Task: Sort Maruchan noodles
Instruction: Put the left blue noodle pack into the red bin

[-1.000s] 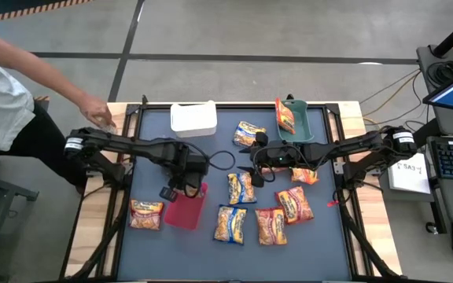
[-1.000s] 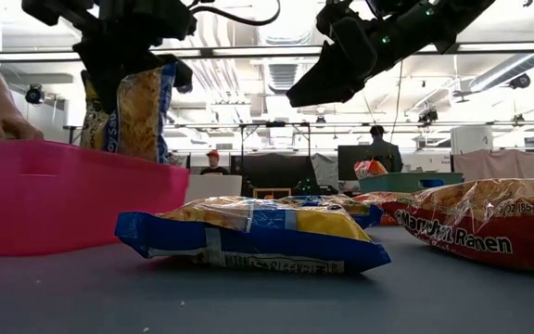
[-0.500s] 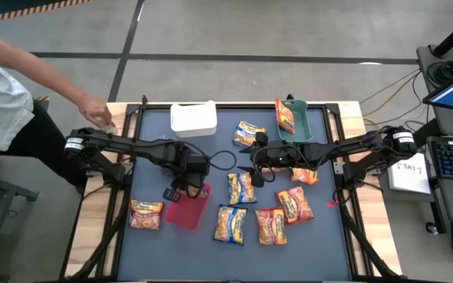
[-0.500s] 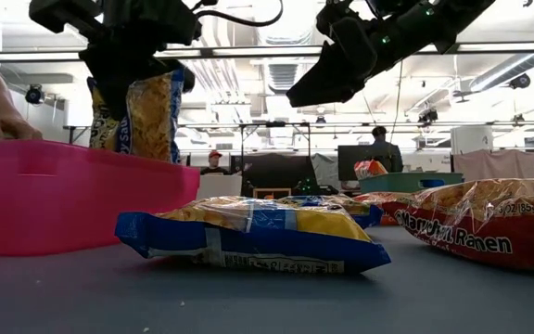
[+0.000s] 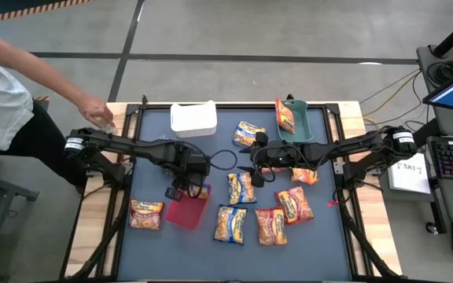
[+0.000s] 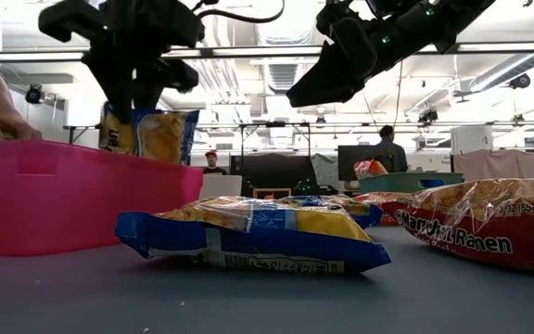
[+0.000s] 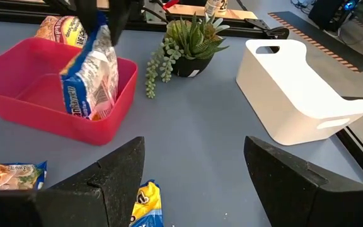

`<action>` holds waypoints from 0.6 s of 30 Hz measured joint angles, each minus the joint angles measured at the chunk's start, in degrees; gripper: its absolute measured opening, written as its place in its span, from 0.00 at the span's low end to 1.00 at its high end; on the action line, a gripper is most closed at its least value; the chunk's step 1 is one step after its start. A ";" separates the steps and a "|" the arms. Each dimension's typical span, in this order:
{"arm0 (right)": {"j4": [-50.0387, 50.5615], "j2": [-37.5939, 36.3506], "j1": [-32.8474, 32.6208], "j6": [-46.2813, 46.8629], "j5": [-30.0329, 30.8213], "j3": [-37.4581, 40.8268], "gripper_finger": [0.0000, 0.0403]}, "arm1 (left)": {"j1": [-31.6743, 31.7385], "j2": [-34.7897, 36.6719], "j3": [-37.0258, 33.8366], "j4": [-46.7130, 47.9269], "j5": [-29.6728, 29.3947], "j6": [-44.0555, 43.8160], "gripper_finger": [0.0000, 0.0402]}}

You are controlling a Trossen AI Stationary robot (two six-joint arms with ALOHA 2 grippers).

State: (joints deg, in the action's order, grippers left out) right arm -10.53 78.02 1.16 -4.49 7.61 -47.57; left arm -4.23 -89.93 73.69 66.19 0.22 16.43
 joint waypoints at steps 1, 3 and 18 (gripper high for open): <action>0.01 0.00 0.00 0.00 0.00 0.00 0.65 | 0.00 0.00 0.00 0.01 -0.98 0.01 0.29; 0.01 0.00 -0.01 0.00 0.01 0.00 0.65 | 0.00 0.00 0.00 -0.09 -3.58 0.09 0.30; 0.01 0.00 -0.01 0.84 0.01 0.00 0.65 | 0.00 0.29 1.24 2.87 -7.82 -4.74 0.31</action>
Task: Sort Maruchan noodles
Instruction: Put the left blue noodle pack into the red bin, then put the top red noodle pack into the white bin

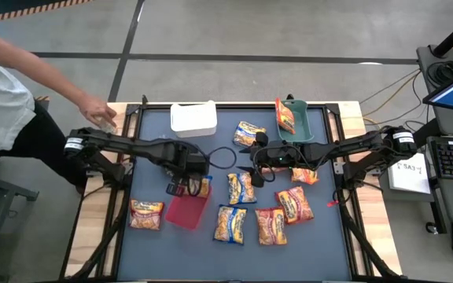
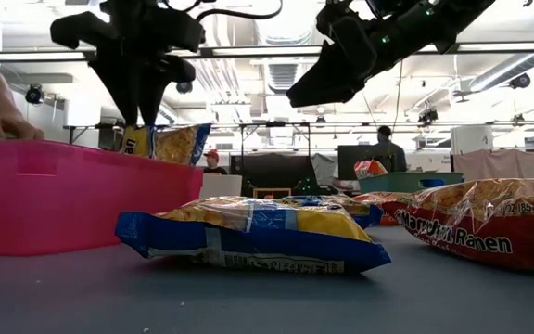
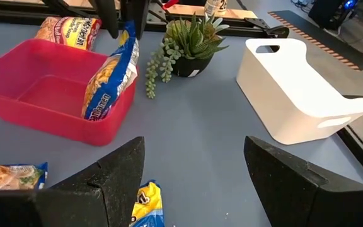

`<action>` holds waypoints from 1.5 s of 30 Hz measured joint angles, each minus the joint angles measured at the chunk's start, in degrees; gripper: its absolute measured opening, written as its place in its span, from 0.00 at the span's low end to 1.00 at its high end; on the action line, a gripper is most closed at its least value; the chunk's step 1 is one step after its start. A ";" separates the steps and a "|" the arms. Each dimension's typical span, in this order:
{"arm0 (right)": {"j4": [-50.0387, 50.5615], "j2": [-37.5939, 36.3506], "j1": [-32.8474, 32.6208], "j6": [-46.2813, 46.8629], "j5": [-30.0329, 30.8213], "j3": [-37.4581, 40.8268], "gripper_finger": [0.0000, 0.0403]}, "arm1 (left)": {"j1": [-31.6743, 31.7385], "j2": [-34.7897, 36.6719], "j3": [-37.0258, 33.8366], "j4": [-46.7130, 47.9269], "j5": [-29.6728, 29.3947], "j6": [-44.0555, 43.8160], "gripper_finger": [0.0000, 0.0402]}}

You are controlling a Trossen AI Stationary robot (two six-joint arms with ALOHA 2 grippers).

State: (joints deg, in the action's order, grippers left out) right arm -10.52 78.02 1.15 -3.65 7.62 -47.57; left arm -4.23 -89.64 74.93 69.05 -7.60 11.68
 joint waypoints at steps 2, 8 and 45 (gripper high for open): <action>-0.02 0.00 0.00 0.86 0.02 0.00 0.65 | 0.00 0.77 0.05 0.12 0.07 -1.55 0.31; -0.46 0.00 0.22 1.40 0.09 0.02 0.62 | 0.00 5.77 -1.30 -2.32 0.11 -2.33 0.31; 47.15 0.00 5.27 34.27 -3.94 -13.75 0.14 | 19.70 35.76 -43.82 -88.51 0.02 18.20 0.22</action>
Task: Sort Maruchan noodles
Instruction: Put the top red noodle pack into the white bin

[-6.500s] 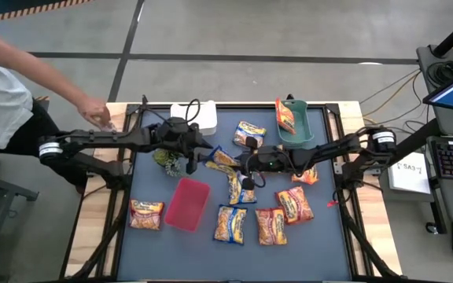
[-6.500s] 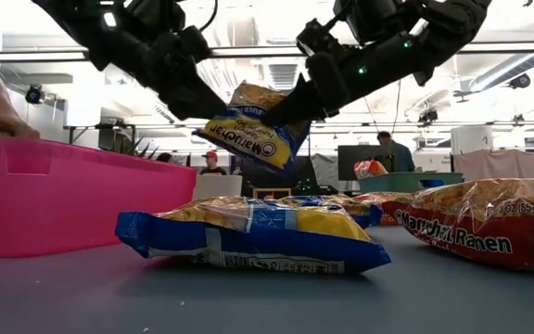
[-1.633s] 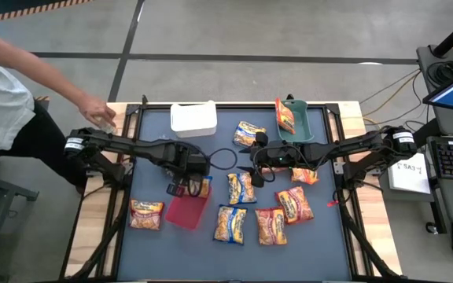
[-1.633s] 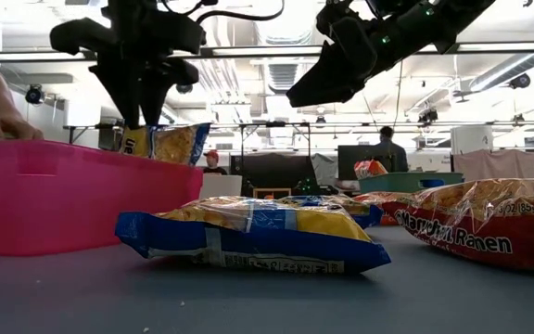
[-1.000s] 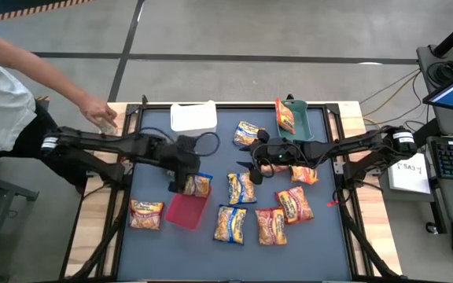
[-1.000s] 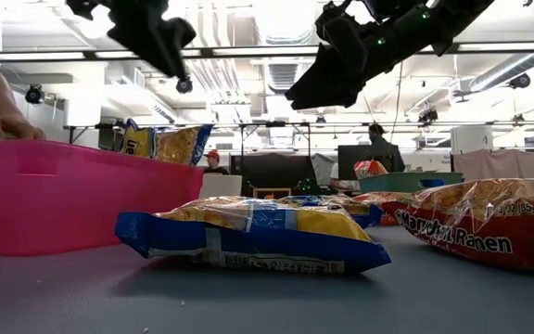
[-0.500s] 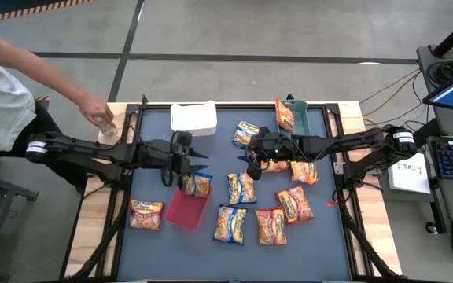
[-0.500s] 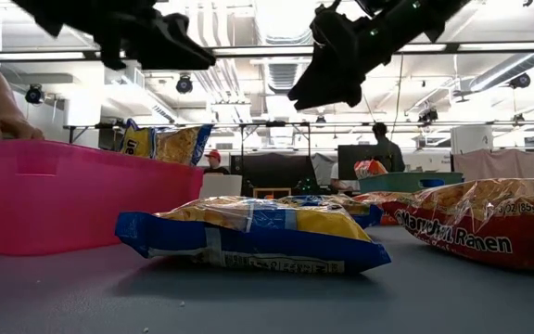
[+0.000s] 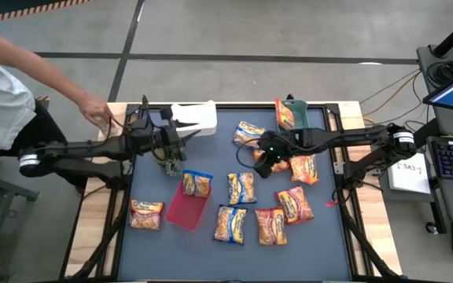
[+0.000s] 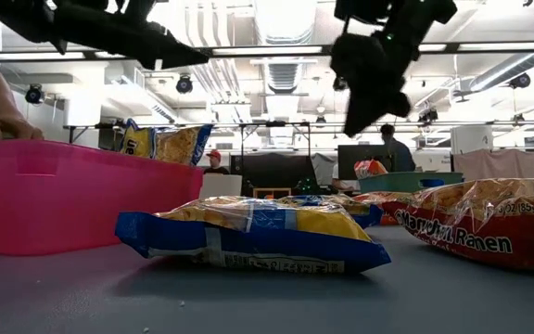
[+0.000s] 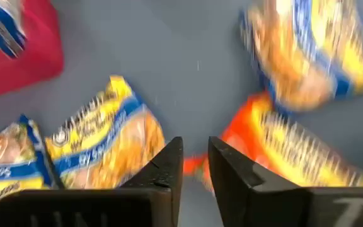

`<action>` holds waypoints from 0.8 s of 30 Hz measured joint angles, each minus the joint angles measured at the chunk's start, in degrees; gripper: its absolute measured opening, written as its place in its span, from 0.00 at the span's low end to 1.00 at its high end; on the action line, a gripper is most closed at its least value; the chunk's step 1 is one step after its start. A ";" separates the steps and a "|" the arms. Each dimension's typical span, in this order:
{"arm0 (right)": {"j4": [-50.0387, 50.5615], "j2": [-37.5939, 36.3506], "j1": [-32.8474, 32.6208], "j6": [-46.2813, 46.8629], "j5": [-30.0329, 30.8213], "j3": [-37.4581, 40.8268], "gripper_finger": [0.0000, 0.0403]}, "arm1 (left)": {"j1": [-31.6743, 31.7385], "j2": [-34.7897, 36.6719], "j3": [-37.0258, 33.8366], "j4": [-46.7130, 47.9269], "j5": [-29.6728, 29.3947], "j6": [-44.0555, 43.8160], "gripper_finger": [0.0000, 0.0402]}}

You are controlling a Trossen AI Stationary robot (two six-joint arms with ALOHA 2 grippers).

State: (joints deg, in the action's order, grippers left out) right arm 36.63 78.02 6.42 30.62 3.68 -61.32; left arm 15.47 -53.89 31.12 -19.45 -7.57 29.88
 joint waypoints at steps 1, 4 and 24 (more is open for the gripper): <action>1.50 0.06 0.00 2.39 -0.70 0.09 0.13 | 0.32 -0.38 -0.04 0.05 0.00 -0.85 0.22; 5.60 0.09 0.00 9.60 -1.12 0.13 0.09 | 0.46 -1.80 -0.08 0.19 0.01 -0.81 0.22; -2.75 1.49 6.61 10.10 0.86 -1.84 0.27 | 0.48 -4.13 0.15 0.18 0.02 1.12 0.22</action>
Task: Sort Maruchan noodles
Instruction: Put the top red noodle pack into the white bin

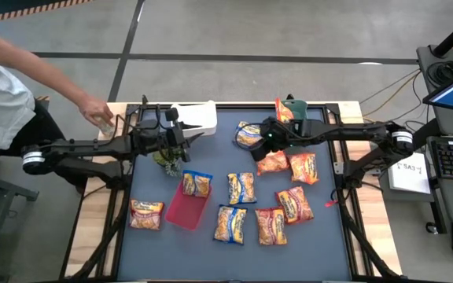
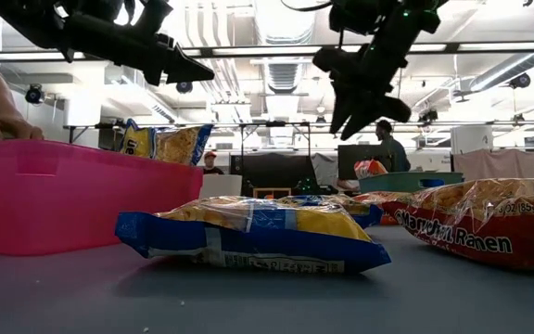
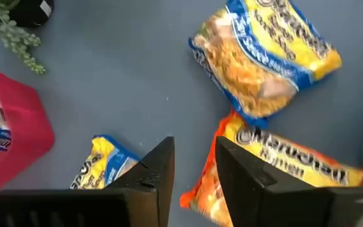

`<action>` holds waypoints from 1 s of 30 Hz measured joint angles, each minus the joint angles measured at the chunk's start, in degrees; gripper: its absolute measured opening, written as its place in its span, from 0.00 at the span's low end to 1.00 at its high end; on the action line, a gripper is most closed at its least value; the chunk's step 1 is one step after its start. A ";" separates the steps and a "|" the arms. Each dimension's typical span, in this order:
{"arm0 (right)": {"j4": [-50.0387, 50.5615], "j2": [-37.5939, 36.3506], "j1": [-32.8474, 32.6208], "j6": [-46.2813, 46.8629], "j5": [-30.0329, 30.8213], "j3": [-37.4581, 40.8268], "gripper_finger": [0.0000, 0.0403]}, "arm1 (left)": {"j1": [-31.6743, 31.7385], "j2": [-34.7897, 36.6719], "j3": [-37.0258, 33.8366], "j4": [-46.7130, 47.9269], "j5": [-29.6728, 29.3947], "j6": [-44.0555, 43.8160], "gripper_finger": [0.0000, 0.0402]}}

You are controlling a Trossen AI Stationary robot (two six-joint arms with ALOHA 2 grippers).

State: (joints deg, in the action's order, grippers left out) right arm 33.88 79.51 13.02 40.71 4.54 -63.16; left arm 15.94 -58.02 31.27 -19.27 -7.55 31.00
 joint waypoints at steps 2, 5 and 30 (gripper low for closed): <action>0.18 1.84 -0.01 -1.02 -0.37 -1.45 0.29 | 0.00 0.00 0.00 0.03 -0.02 0.00 0.22; 0.38 5.46 -0.17 -3.83 -4.18 -4.31 0.32 | 0.00 0.00 0.00 0.20 0.00 0.00 0.22; 36.30 8.64 -15.39 15.21 -22.79 -4.44 0.33 | 0.00 0.02 0.09 1.34 -0.02 0.02 0.22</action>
State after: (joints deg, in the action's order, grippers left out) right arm 70.18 88.15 -2.37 55.92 -18.25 -67.60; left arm 15.94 -58.00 31.35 -17.93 -7.57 31.03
